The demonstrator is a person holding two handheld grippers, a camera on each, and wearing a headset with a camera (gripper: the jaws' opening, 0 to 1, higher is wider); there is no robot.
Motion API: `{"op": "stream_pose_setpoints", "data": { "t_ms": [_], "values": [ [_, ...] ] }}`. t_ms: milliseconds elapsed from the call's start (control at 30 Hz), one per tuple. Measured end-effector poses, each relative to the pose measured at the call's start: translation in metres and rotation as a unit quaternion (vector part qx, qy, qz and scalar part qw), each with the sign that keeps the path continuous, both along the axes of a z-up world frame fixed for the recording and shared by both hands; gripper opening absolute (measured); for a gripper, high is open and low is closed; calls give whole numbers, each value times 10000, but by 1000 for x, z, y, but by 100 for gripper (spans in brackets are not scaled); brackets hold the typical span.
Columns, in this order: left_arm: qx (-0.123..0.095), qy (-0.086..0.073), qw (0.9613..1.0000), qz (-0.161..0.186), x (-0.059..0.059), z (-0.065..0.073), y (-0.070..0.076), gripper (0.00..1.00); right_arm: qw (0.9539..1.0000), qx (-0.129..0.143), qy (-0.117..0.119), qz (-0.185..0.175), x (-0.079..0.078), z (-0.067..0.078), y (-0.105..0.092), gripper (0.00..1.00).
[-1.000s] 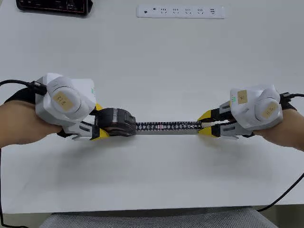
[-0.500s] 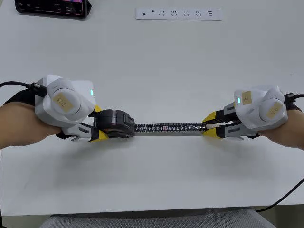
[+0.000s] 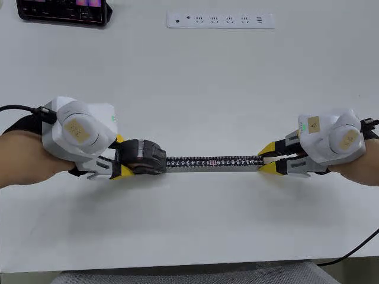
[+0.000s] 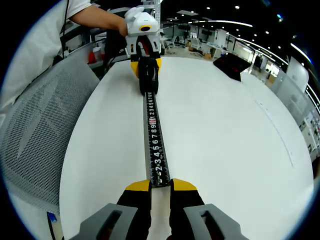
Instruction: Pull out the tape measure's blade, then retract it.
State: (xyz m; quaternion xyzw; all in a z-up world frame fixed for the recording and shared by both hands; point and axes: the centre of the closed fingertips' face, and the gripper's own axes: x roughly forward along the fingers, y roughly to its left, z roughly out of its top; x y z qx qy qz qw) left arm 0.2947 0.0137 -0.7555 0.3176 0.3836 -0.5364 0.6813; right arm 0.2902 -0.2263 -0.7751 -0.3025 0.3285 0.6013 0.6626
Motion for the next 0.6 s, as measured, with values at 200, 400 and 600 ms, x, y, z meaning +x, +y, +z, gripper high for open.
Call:
{"op": "stream_pose_setpoints", "data": {
  "t_ms": [200, 400, 600],
  "values": [
    [3, -3, 10000, 3, 0, 0, 0, 26, 10000, -47, -10, -1, 0, 0, -6, 9],
    [5, -9, 10000, 2, 0, 0, 0, 26, 10000, -76, -9, -28, -1, 0, -11, 9],
    [14, -8, 10000, -5, 0, 0, 0, 26, 9999, -128, -13, -48, -1, 0, -18, 9]
  ]
}}
